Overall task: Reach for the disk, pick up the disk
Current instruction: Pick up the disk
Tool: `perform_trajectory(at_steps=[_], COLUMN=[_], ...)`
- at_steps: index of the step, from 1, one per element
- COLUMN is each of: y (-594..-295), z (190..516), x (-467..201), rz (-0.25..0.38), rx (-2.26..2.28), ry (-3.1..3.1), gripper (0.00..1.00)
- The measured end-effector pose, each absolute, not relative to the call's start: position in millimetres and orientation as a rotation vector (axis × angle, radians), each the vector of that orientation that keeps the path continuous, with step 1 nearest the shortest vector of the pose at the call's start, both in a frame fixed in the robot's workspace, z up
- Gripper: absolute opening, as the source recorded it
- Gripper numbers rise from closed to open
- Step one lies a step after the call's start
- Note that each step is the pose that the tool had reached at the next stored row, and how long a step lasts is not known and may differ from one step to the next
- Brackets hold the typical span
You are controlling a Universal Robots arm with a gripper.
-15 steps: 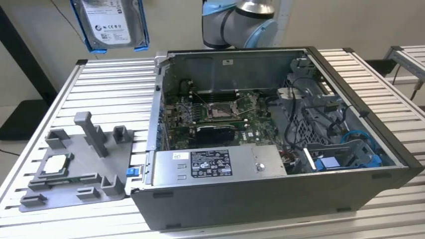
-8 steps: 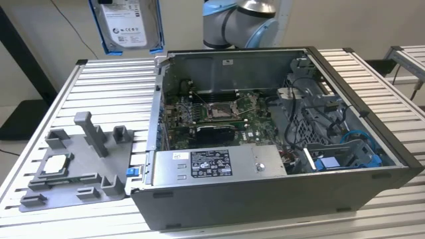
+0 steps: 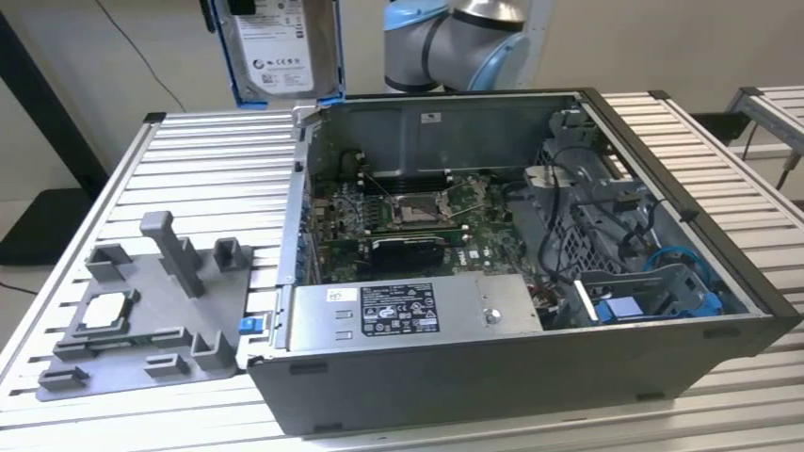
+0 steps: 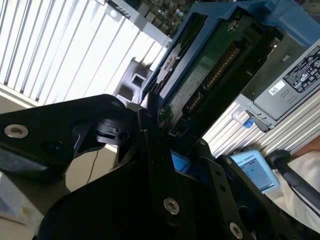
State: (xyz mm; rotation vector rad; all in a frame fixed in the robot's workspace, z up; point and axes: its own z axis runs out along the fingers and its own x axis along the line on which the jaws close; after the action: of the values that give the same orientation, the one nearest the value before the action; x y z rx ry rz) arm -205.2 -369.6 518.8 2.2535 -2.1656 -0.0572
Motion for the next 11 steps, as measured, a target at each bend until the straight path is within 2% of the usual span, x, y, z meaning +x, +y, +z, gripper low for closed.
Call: perform_trajectory(at_steps=[11], y=[-370], z=[510], x=[-155], rz=[-0.057], rx=[2.253], ry=[-2.166], gripper=[0.00])
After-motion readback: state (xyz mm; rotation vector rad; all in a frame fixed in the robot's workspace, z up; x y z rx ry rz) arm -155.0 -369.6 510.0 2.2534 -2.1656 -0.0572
